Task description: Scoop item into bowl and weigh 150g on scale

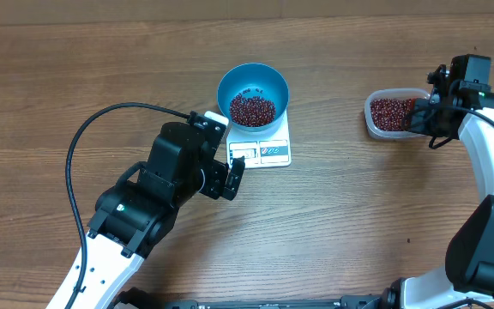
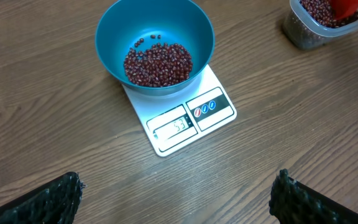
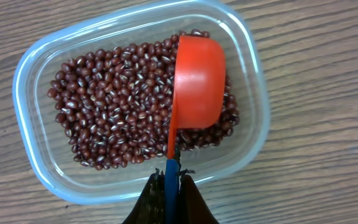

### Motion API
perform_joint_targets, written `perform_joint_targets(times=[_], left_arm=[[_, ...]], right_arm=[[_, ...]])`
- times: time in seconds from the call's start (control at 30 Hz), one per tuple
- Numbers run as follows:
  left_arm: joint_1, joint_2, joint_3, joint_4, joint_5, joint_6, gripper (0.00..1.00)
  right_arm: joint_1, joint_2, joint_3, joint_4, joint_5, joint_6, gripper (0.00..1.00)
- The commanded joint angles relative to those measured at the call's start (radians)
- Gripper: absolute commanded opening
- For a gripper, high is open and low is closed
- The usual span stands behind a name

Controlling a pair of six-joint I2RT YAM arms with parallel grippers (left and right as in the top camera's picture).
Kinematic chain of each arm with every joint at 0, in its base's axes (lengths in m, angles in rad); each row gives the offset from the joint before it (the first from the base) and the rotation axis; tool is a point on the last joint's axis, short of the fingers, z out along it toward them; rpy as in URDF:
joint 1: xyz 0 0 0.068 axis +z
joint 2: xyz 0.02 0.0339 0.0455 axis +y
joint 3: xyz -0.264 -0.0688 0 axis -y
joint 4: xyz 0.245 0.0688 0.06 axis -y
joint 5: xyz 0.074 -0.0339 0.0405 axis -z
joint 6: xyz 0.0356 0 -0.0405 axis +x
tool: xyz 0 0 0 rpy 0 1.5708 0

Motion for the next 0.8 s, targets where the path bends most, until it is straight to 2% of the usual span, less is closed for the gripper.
perform_joint_targets(times=[0.0,0.13,0.3,0.77], left_arm=[[0.007,0.0,-0.006,0.0,-0.008,0.008,1.0],[0.007,0.0,-0.006,0.0,-0.008,0.008,1.0],[0.007,0.0,-0.006,0.0,-0.008,0.008,1.0],[0.007,0.0,-0.006,0.0,-0.008,0.008,0.99]], right_arm=[[-0.003,0.032,0.019,-0.003,-0.032,-0.004,0.04],[-0.003,0.032,0.019,-0.003,-0.046,-0.004,0.04],[-0.003,0.033,0.019,-0.003,-0.164,-0.058,0.04],[-0.003,0.034,0.019,-0.022,-0.248,-0.084,0.04]])
